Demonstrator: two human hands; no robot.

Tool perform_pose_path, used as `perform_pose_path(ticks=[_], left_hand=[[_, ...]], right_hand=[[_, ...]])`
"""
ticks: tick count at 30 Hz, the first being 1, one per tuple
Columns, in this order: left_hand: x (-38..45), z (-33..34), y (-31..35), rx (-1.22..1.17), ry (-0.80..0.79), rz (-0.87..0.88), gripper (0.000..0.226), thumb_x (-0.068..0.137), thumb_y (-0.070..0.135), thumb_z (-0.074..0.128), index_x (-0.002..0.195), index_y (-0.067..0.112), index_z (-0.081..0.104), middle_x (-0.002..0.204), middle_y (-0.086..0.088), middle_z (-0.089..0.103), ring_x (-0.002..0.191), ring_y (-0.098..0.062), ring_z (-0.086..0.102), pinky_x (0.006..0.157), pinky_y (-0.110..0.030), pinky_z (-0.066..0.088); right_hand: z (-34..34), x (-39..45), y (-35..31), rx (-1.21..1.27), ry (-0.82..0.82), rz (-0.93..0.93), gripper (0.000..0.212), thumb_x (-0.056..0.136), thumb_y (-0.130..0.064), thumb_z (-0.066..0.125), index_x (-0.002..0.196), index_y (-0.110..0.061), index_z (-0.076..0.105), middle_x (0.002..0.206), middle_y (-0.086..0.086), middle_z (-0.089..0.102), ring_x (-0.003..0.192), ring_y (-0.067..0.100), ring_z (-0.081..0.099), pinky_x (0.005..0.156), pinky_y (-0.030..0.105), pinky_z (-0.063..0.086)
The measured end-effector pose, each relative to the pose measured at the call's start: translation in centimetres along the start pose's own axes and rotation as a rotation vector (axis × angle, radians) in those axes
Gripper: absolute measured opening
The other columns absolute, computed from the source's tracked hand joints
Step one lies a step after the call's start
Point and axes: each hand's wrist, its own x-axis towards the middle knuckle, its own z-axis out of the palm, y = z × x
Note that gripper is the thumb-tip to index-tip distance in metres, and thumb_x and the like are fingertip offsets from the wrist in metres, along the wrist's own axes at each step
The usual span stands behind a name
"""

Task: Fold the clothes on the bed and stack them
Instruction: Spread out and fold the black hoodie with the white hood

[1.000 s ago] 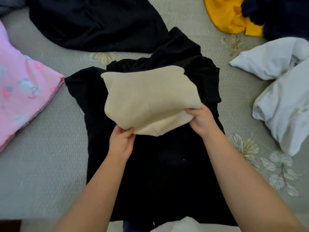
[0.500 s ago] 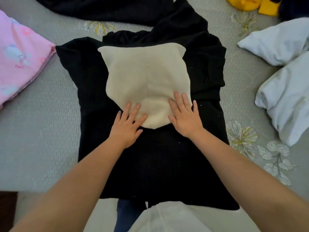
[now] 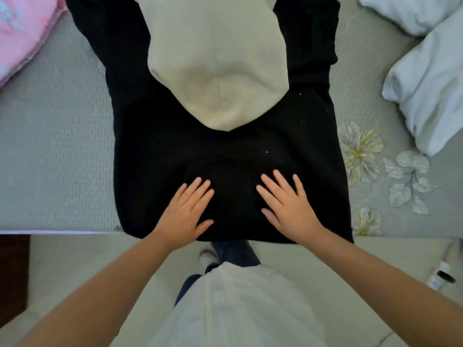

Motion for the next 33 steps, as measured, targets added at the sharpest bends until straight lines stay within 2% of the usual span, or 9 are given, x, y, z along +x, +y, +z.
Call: perform_pose_path(ticks=[3,5,8,12,17,23,27,30,33], left_hand=[[-4.3,3.2,2.4,0.039,-0.126,-0.016,0.075,0.055,0.039,0.084,0.116,0.003,0.06,0.124,-0.015,0.059,0.113,-0.035,0.056,0.086,-0.051,0.047],[-6.2,5.5,3.7,0.062,-0.206,-0.128,0.083,0.078,0.042,0.066,0.14,0.009,0.021,0.15,-0.011,0.018,0.136,-0.031,0.026,0.109,-0.045,0.025],[-6.4,8.4,4.2,0.169,-0.25,-0.231,0.078,0.095,0.039,0.037,0.135,0.013,-0.025,0.135,0.0,-0.036,0.139,-0.028,-0.019,0.112,-0.043,-0.01],[-6.3,9.7,4.9,0.235,-0.19,-0.287,0.084,0.094,0.034,0.037,0.125,0.01,-0.037,0.142,-0.006,-0.035,0.138,-0.03,-0.021,0.111,-0.047,-0.011],[-6.1,10.4,6.2,0.225,-0.163,-0.39,0.099,0.09,0.049,0.042,0.116,0.005,-0.043,0.15,-0.014,-0.023,0.137,-0.032,-0.021,0.111,-0.049,-0.008],[-4.3,11.5,9.2,0.127,-0.071,-0.411,0.101,0.087,0.061,0.038,0.118,0.008,-0.043,0.126,-0.012,-0.049,0.112,-0.03,-0.05,0.094,-0.051,-0.03],[-2.2,11.3,11.0,0.028,0.05,-0.477,0.099,0.082,0.056,0.051,0.142,0.003,-0.006,0.152,-0.014,-0.01,0.134,-0.028,-0.024,0.096,-0.046,-0.031],[-1.4,11.6,11.1,0.049,0.053,-0.524,0.096,0.083,0.056,0.048,0.143,0.005,-0.007,0.154,-0.012,-0.007,0.137,-0.023,-0.022,0.098,-0.049,-0.03],[-0.9,10.8,10.4,0.138,0.097,-0.474,0.09,0.083,0.044,0.056,0.144,0.006,0.002,0.154,-0.012,0.004,0.142,-0.026,0.002,0.108,-0.059,-0.002]], right_hand=[[2.5,-6.2,-1.1,-0.146,-0.287,-0.01,0.083,0.04,-0.046,0.088,0.113,-0.013,0.066,0.122,0.012,0.061,0.111,0.035,0.058,0.081,0.064,0.043],[3.7,-8.3,-0.5,-0.237,-0.401,0.063,0.095,0.026,-0.039,0.093,0.113,-0.014,0.066,0.122,0.013,0.061,0.112,0.034,0.057,0.08,0.063,0.044],[4.2,-8.6,1.3,-0.379,-0.394,0.105,0.089,0.035,-0.015,0.092,0.118,-0.014,0.061,0.126,0.01,0.059,0.131,0.027,0.039,0.086,0.059,0.043],[4.4,-7.9,2.2,-0.514,-0.409,0.095,0.079,0.054,-0.013,0.084,0.126,-0.008,0.053,0.133,0.011,0.052,0.123,0.028,0.049,0.092,0.056,0.042],[6.3,-9.0,3.3,-0.402,-0.455,0.036,0.068,0.095,-0.008,0.035,0.141,-0.007,-0.016,0.154,0.012,-0.013,0.141,0.031,-0.01,0.113,0.05,0.001],[3.4,-8.9,4.3,-0.152,-0.427,0.024,0.07,0.093,-0.009,0.036,0.145,-0.013,-0.01,0.155,0.002,-0.011,0.143,0.015,-0.009,0.114,0.032,-0.005],[0.7,-9.6,4.3,-0.077,-0.367,-0.029,0.07,0.094,-0.015,0.043,0.145,-0.012,-0.005,0.155,0.003,-0.007,0.143,0.016,-0.006,0.112,0.026,-0.01],[-0.8,-10.0,3.9,-0.007,-0.316,-0.047,0.07,0.093,-0.016,0.047,0.145,-0.011,-0.001,0.155,0.003,-0.004,0.143,0.017,-0.004,0.11,0.021,-0.012],[-1.6,-10.5,3.6,0.045,-0.27,-0.061,0.071,0.092,-0.016,0.051,0.144,-0.01,0.004,0.155,0.004,0.001,0.143,0.018,-0.001,0.108,0.02,-0.012]])
